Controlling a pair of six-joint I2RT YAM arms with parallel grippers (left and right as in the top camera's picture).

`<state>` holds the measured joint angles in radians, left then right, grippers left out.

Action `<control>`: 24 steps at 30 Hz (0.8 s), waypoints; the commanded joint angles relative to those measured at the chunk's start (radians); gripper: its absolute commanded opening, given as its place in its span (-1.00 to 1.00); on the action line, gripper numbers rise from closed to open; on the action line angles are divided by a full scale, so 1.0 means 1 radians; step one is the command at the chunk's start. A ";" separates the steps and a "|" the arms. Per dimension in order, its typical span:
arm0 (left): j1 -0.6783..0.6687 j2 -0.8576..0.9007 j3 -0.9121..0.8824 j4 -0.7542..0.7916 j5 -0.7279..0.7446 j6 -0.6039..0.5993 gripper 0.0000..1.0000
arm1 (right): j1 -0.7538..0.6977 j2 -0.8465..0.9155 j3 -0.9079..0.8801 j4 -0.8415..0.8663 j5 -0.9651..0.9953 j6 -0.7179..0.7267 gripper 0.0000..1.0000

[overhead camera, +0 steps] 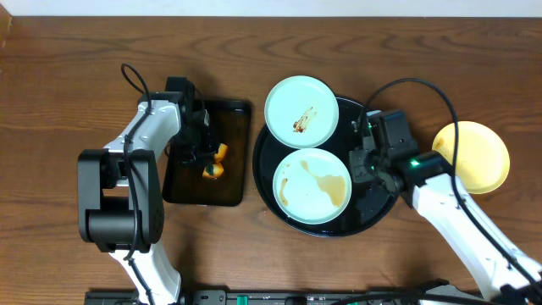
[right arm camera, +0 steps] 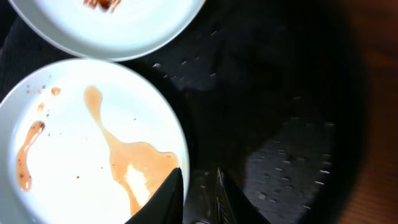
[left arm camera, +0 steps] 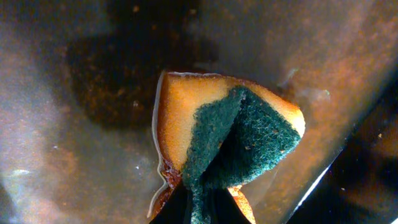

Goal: Clean dirty plates on tray and stack at the side
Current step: 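Slide the light-blue plate with the right gripper toward the right edge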

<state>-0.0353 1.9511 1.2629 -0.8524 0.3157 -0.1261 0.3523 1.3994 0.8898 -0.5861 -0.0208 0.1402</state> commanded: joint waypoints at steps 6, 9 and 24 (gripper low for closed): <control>-0.001 0.012 0.000 -0.010 0.013 0.016 -0.85 | 0.001 0.217 -0.007 0.077 -0.090 -0.015 -0.64; -0.001 0.012 0.000 -0.010 0.013 0.016 -0.85 | 0.001 0.277 -0.007 0.118 -0.153 -0.031 -0.64; -0.001 0.012 0.000 -0.011 0.013 0.016 -0.85 | -0.015 0.273 -0.006 0.122 -0.163 -0.029 -0.98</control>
<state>-0.0353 1.9511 1.2629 -0.8532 0.3161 -0.1261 0.3519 1.7134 0.8967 -0.4557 -0.1944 0.1169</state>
